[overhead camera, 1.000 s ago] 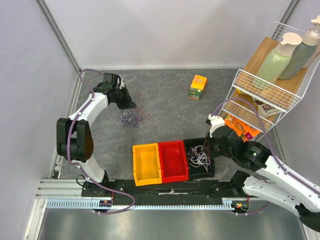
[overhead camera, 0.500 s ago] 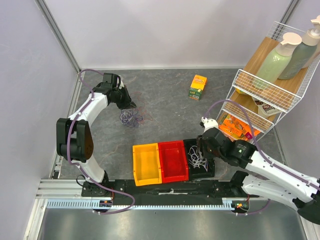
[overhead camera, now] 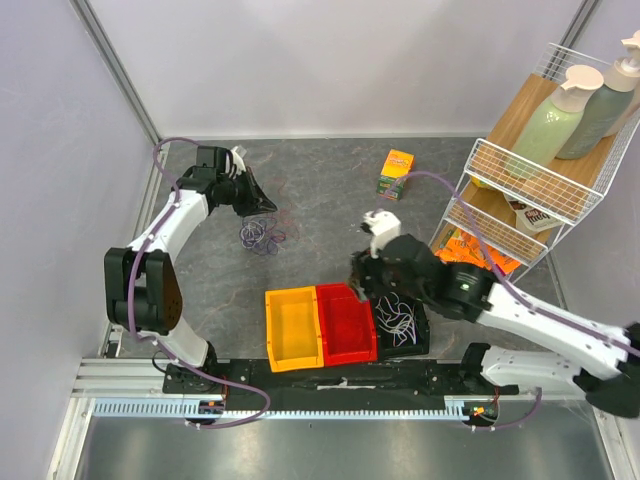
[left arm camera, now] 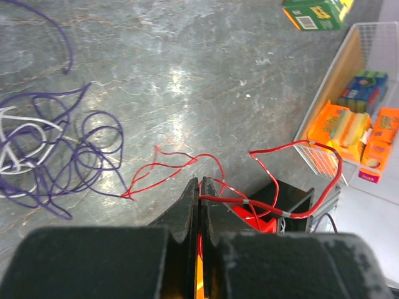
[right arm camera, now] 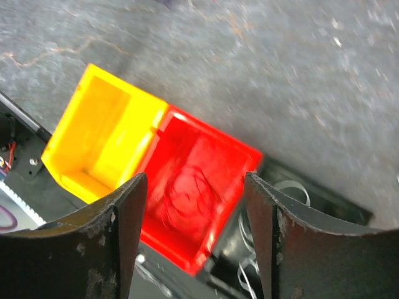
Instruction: Untangle the cables
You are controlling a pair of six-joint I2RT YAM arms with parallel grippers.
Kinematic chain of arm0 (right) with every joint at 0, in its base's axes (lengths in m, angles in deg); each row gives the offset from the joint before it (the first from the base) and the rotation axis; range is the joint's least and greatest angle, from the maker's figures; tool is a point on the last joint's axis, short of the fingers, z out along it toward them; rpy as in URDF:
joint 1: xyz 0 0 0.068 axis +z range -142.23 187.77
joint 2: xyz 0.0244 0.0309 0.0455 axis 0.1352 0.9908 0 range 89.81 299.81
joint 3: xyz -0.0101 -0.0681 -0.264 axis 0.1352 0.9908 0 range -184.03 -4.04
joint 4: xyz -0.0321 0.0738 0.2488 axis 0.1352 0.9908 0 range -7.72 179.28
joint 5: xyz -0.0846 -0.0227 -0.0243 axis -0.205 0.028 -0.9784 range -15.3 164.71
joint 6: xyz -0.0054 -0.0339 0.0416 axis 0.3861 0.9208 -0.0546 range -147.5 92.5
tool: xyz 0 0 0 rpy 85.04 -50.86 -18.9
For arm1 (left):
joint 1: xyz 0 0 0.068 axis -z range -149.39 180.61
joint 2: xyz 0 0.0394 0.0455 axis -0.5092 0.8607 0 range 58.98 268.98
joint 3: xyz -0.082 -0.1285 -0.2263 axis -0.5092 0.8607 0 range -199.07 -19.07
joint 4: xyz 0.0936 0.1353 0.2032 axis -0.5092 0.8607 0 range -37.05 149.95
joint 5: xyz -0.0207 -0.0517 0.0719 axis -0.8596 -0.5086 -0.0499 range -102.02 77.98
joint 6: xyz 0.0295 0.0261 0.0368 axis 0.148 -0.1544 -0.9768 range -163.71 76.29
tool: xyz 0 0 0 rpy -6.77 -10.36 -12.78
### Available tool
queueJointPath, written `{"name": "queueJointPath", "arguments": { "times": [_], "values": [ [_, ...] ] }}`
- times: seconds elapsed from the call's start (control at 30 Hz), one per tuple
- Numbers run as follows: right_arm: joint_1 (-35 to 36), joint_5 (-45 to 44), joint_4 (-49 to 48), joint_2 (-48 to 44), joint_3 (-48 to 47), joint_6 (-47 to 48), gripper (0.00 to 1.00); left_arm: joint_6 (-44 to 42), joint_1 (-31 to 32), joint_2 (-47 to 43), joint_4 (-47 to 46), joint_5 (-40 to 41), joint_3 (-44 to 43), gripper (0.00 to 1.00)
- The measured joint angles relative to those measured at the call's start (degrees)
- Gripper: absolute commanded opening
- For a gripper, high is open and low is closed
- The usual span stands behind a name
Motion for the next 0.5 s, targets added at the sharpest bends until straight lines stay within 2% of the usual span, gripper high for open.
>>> {"name": "queueJointPath", "arguments": {
  "times": [0.17,0.37,0.43,0.5],
  "values": [
    [3.17,-2.45,-12.11,14.21,-4.55,3.54,0.83,-0.09,-0.04,-0.63,-2.05,-4.79,1.01,0.02],
    [3.1,-7.06,-18.88,27.08,-11.3,3.8,0.86,0.26,0.09,-1.07,-6.71,-10.8,3.48,0.02],
    [2.71,-8.04,-20.55,28.94,-12.59,3.85,0.86,0.5,0.48,-0.72,-7.43,-11.58,4.17,0.05],
    [1.88,-8.0,-21.68,29.46,-12.81,3.78,0.86,0.7,1.33,0.22,-8.26,-11.54,4.22,0.13]
  ]
}}
